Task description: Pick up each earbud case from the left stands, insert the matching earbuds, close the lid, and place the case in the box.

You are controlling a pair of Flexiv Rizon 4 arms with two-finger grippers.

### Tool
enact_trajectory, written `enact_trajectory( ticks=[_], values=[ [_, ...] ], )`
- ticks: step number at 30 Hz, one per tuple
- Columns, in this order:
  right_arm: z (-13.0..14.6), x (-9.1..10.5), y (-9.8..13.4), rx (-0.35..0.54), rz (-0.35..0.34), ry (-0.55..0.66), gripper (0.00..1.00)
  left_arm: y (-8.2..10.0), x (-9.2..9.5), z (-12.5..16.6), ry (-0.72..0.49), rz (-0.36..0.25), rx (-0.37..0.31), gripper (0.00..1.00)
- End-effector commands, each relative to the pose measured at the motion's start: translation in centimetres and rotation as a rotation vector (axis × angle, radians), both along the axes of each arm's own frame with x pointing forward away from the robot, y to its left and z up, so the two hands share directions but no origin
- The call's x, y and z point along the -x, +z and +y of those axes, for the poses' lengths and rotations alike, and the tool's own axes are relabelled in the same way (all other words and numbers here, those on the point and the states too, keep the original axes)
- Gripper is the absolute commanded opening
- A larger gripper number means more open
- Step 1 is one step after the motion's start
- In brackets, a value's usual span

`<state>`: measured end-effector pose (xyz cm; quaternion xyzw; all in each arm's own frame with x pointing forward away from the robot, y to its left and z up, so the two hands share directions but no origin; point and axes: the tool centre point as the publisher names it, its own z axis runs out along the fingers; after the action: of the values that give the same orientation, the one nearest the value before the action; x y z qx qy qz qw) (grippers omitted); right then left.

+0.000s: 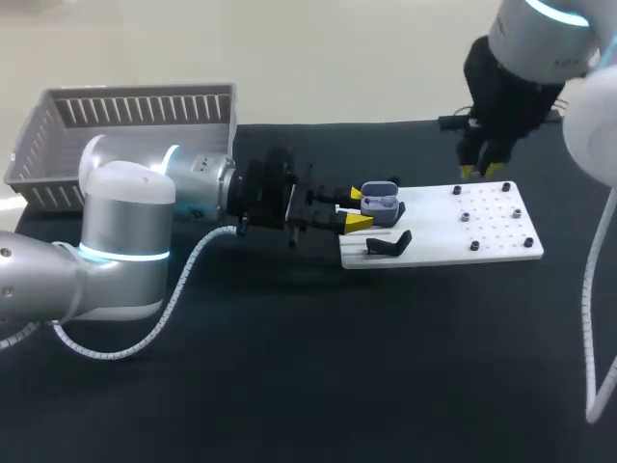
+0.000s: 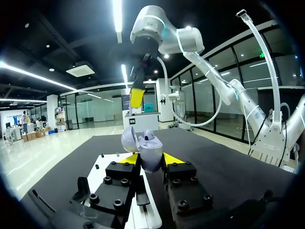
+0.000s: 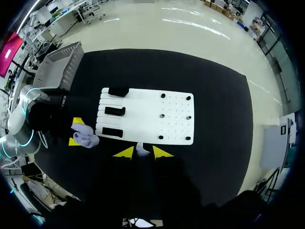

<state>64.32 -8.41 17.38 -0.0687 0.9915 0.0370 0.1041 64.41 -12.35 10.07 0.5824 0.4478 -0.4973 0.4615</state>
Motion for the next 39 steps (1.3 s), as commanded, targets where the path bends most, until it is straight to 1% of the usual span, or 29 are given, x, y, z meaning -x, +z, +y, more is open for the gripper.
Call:
enact_trajectory(
  ticks=[1,5,7,23,26,33,39],
  values=[
    [1.3,0.7,2.0,0.003,0.069,0.071,0.00,-0.1,0.1,0.0,0.005,-0.003,0.003,0.00],
    [2.5,1.5,2.8,0.018,0.062,0.120,0.00,-0.1,0.1,0.0,0.005,-0.003,0.003,0.00],
    [2.8,1.6,2.9,0.019,0.062,0.125,0.00,-0.1,0.1,0.0,0.005,-0.003,0.003,0.00],
    [2.8,1.6,2.9,0.013,0.060,0.127,0.00,-0.1,0.1,0.0,0.005,-0.003,0.003,0.00],
    [3.7,1.9,3.8,0.041,0.043,0.166,0.00,-0.1,0.1,0.0,0.005,-0.003,0.003,0.00],
    [6.5,2.7,4.8,0.171,0.021,0.238,0.00,-0.1,0.1,0.0,0.005,-0.003,0.003,0.00],
    [8.3,3.4,5.2,0.189,0.009,0.275,0.00,-0.1,0.1,0.0,0.005,-0.003,0.003,0.00]
  ],
)
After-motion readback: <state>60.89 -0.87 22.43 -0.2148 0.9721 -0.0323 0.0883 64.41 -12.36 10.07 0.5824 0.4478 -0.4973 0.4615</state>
